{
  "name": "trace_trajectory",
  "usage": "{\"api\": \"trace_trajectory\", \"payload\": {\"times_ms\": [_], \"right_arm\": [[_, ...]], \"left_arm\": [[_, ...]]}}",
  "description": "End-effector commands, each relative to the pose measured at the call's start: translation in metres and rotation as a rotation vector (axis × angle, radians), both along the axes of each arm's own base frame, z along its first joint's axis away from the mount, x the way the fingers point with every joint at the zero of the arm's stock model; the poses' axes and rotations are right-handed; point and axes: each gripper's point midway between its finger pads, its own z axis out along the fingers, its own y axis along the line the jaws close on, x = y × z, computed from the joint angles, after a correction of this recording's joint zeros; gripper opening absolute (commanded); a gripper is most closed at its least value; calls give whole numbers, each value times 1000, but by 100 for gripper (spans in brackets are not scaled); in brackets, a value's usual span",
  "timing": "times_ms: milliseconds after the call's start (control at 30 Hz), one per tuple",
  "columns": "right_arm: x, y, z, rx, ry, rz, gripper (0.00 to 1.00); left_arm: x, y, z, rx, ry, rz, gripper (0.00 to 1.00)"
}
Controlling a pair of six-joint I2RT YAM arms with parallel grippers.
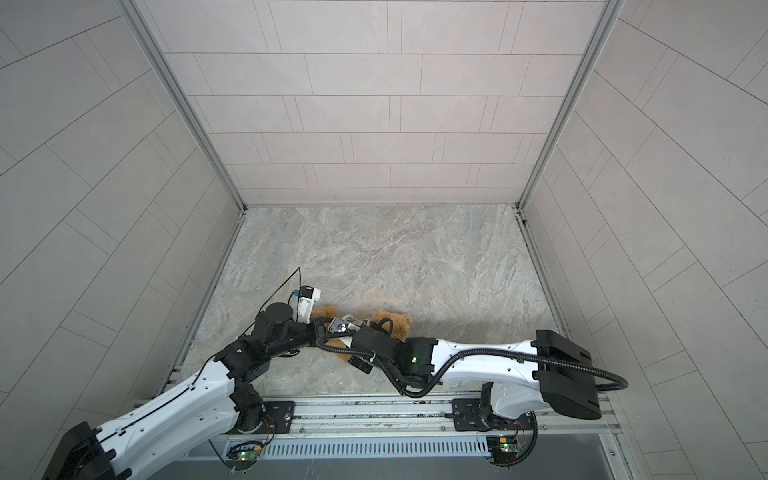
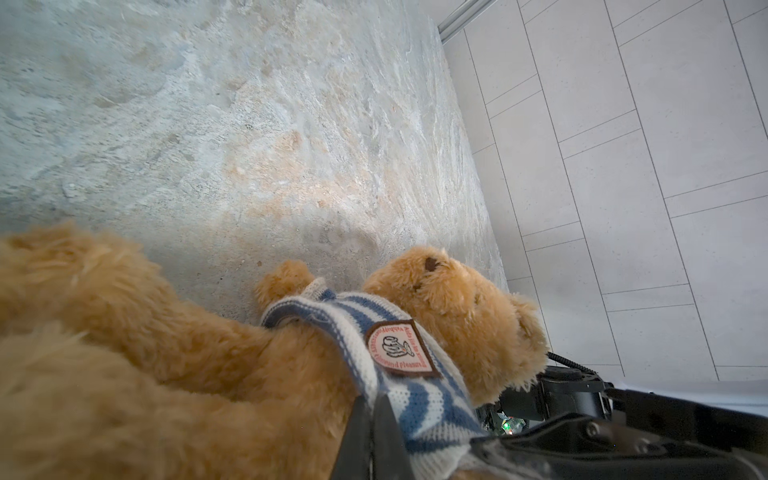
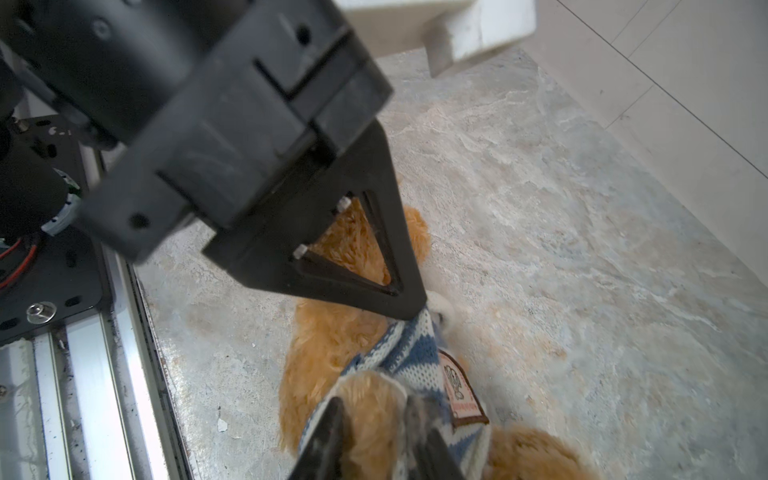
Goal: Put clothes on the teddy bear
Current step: 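Tug the sweater toward the left gripper with the right gripper while the left holds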
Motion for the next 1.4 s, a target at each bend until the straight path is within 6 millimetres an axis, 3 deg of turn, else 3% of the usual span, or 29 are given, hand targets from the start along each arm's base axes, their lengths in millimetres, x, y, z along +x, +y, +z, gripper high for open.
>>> {"api": "trace_trajectory", "payload": {"times_ms": [0,133,300,467,600,700,733,800,1033,1300,1367], "right_arm": [[2,-15,7,-23,-39,-30,14],[3,-24,29,69,-71,-53,0],[-2,-34,77,351,-99,-58,0],[-7,-29,101,536,-71,-21,0],[2,-27,104,555,-74,-75,0],[22,-43,94,520,-73,-228,0],[25,-44,107,546,-77,-246,0],[28,-46,109,556,-78,-271,0],[29,-33,105,562,-40,-252,0],[19,-22,108,608,-3,-181,0],[16,-17,111,634,12,-147,0]], "left_arm": [[4,0,12,-19,-27,8,0],[6,4,7,34,-31,19,0],[11,12,-2,112,-43,41,0],[15,13,4,139,-70,48,0],[11,9,27,103,-117,33,1],[3,11,53,77,-168,30,28],[0,13,61,71,-183,36,36],[-6,14,67,66,-191,34,43],[-20,-9,61,3,-172,-13,40],[-11,-19,51,24,-154,-8,36],[-10,-22,46,19,-144,-6,31]]}}
